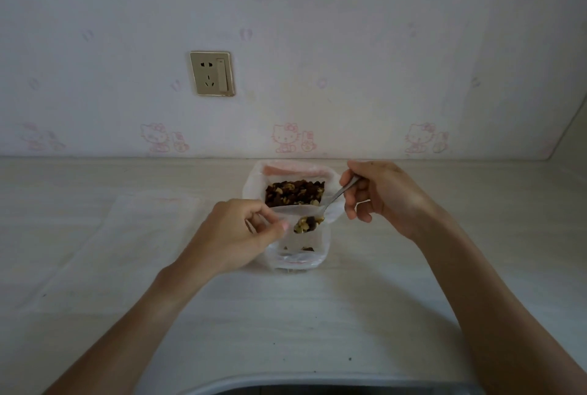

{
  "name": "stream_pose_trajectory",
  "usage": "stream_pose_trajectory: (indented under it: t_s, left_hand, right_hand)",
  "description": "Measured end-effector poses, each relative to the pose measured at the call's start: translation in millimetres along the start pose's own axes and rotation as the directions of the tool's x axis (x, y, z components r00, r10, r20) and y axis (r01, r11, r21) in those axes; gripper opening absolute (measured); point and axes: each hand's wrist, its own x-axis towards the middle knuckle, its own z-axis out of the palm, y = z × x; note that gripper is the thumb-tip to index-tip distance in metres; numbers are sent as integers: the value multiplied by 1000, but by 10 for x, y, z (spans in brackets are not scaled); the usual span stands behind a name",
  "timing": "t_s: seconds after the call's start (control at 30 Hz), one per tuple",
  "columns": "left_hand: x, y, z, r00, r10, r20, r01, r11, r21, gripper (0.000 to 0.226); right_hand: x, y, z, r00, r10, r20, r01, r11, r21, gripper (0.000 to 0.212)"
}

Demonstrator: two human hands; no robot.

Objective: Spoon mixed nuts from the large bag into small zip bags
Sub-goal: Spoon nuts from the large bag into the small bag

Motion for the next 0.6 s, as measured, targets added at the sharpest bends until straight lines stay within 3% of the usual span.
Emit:
stream_pose_trajectory:
  t_s: [0.13, 0.3, 0.43, 0.6]
  left_hand:
    - [-8, 44, -6, 998, 41, 54, -40, 999, -24, 6]
    - [19, 68, -103, 994, 30, 102, -3, 966, -257, 6]
    - [29, 42, -157, 990, -9, 142, 54, 947, -316, 6]
    - [22, 35, -145, 989, -30, 148, 65, 969, -239, 7]
  right_hand:
    - [-66, -49, 19, 988, -89, 123, 114, 971, -210, 42]
    - [-128, -119, 19, 939, -265, 222, 328, 883, -335, 42]
    - [-121, -140, -39, 905, -384, 182, 421, 869, -258, 40]
    - [-75, -76, -4, 927, -364, 91, 373, 920, -122, 40]
